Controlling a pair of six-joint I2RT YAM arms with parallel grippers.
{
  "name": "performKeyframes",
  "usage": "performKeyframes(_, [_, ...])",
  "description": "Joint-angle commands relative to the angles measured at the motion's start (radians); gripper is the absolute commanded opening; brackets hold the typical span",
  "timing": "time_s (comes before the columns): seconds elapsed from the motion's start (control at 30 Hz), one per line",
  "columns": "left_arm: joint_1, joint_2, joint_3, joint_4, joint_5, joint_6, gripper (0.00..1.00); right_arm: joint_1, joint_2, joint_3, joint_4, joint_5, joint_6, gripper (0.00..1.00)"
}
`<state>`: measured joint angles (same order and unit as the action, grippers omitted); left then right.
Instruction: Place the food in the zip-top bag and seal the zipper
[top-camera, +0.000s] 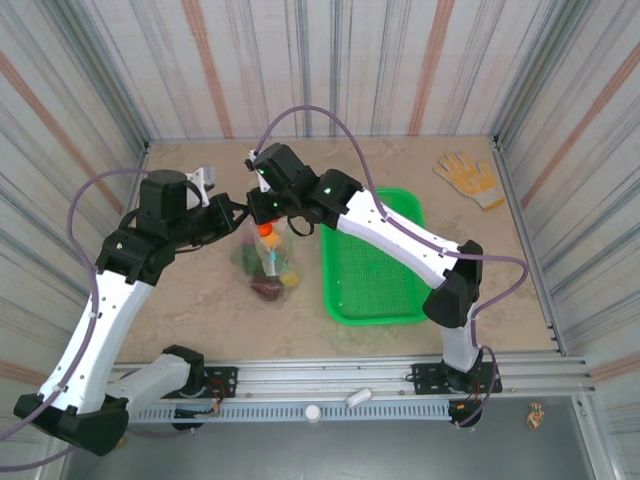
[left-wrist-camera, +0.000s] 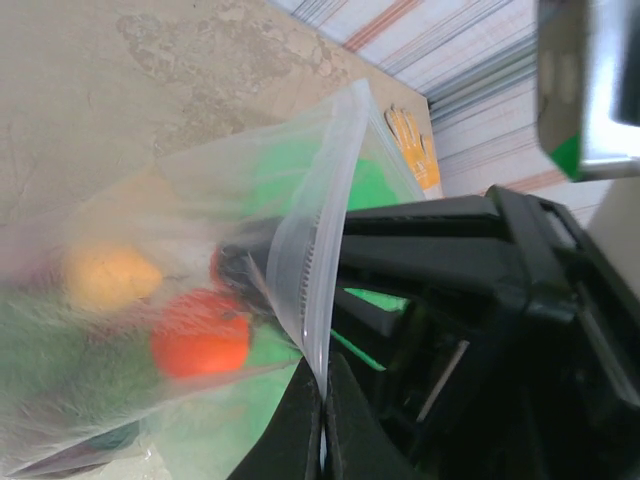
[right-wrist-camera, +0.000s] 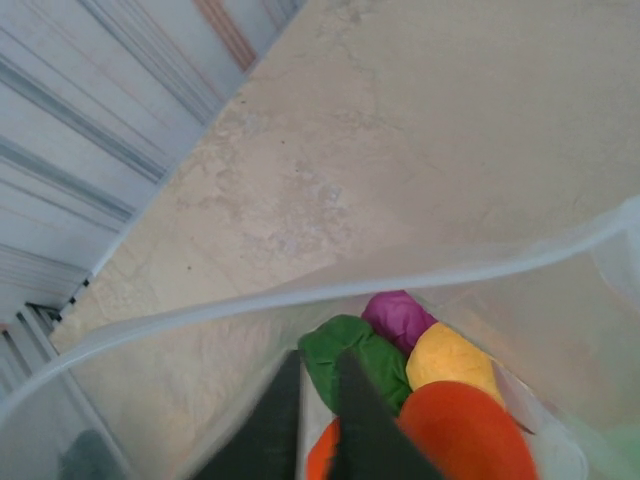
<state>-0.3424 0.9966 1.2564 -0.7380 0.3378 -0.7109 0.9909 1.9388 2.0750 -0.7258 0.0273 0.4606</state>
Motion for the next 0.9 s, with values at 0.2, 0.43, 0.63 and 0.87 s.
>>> performKeyframes(0.2, [0.003, -0.026, -0.003, -0.007, -0.02, 0.011, 0.0, -0.006, -0.033, -0.02, 0.022, -0.038, 0.035, 0.52])
performKeyframes(0.43, [0.005, -0.02, -0.012, 0.001, -0.013, 0.004, 0.0, -0.027, -0.084, -0.027, 0.014, -0.072, 0.024, 0.59])
performKeyframes(0.63, [0.005, -0.009, -0.017, 0.009, -0.001, -0.004, 0.0, -0.042, -0.11, -0.027, 0.006, -0.11, 0.039, 0.61])
performKeyframes(0.87, [0.005, -0.004, -0.003, 0.0, -0.002, 0.001, 0.0, -0.025, -0.053, 0.074, -0.215, 0.072, -0.053, 0.62])
